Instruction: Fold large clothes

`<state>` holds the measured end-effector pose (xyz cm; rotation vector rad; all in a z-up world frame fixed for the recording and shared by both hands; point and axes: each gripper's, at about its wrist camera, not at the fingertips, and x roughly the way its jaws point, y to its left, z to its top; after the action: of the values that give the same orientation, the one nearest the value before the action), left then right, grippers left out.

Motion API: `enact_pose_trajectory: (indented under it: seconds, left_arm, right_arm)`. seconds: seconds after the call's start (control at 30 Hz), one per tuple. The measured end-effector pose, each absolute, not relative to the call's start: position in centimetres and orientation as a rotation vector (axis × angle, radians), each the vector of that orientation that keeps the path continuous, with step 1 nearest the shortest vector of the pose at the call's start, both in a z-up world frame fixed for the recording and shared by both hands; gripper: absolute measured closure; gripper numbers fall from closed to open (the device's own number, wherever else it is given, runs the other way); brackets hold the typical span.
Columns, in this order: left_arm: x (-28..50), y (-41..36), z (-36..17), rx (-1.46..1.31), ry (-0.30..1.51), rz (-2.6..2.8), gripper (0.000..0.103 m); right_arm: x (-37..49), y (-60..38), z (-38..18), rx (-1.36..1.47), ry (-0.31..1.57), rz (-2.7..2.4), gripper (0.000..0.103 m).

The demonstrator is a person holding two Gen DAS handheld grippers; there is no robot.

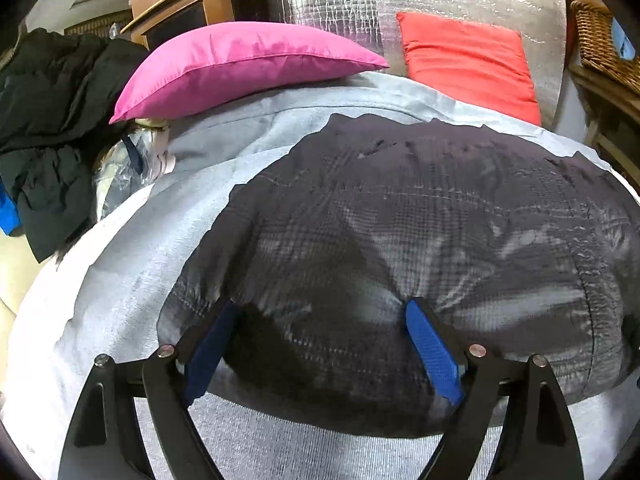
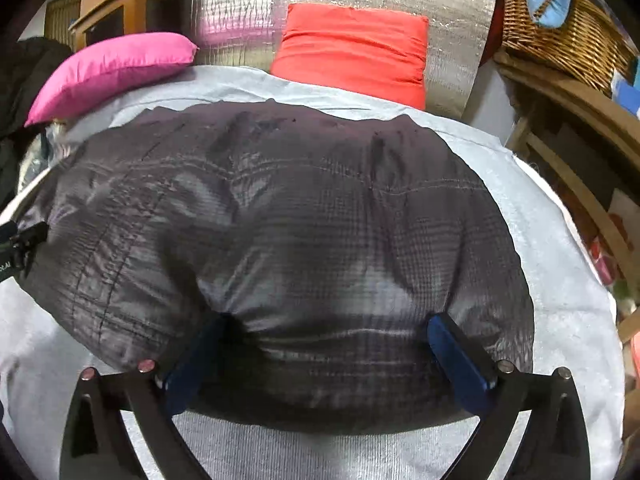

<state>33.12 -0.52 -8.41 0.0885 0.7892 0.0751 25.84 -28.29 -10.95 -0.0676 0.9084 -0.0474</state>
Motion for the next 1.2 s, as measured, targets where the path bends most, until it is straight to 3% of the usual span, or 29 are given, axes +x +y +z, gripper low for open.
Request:
enact_pose_trajectory:
  seconds: [0.7, 0.87, 1.2]
  left_arm:
    - [33.1, -0.3, -7.6, 0.104, 0.812, 0.058, 0.014]
    - [30.9, -1.0, -4.2, 0.003, 0.727, 0.025, 0.014]
    - [30.8, -10.3, -5.2, 0.097, 0.715, -0.12, 0.014]
  right_arm:
    - [25.1, -29.5, -9.5, -0.024, 0.911, 0.012, 0.0]
    - [21.3, -35.7, -6.1, 0.234, 0.826, 0.03, 0.0]
    - [20.7, -46.9, -10.7, 0.794, 0.865, 0.07, 0.0]
